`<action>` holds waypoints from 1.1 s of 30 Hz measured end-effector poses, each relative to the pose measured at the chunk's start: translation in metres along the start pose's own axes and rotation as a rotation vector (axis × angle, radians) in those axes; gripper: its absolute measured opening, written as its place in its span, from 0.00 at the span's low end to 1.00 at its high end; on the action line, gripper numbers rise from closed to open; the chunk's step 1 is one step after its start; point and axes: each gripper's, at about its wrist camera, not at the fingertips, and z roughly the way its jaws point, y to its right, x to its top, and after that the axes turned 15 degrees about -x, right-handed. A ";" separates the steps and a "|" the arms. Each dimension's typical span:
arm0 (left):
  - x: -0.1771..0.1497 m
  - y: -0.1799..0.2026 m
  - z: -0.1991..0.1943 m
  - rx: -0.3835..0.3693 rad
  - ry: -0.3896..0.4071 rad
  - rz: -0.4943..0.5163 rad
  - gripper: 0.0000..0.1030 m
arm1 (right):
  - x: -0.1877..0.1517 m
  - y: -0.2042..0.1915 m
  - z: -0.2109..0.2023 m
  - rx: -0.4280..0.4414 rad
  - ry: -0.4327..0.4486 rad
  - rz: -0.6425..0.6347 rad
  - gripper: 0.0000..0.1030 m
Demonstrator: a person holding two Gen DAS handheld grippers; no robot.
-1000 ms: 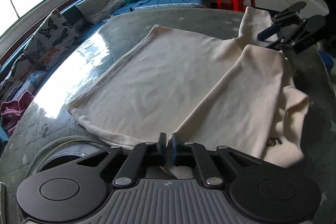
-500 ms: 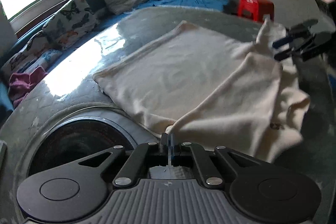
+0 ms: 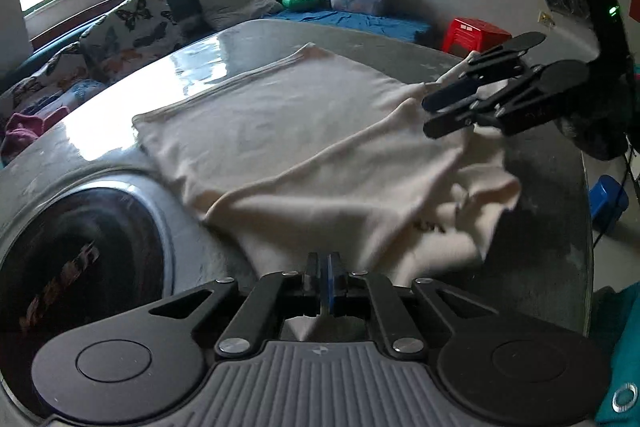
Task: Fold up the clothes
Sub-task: 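Fold the held sleeve across the sweatshirt body with the left gripper and release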
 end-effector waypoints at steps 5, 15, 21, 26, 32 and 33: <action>-0.014 0.000 -0.016 0.020 -0.020 -0.022 0.05 | -0.006 0.010 0.003 -0.066 -0.030 0.012 0.34; 0.032 0.004 0.002 -0.003 0.141 -0.108 0.06 | 0.008 -0.008 0.000 -0.003 0.039 -0.017 0.34; 0.016 -0.008 0.021 0.013 0.113 -0.163 0.07 | -0.002 -0.009 0.008 -0.009 0.003 -0.025 0.34; 0.009 -0.010 0.009 0.023 0.139 -0.202 0.08 | -0.016 0.015 -0.009 -0.046 0.004 0.075 0.34; 0.016 0.002 0.005 0.041 0.184 -0.206 0.19 | -0.045 0.069 -0.026 -0.224 -0.034 0.235 0.34; 0.018 0.004 0.004 0.042 0.198 -0.208 0.25 | -0.050 0.080 -0.029 -0.260 -0.041 0.260 0.34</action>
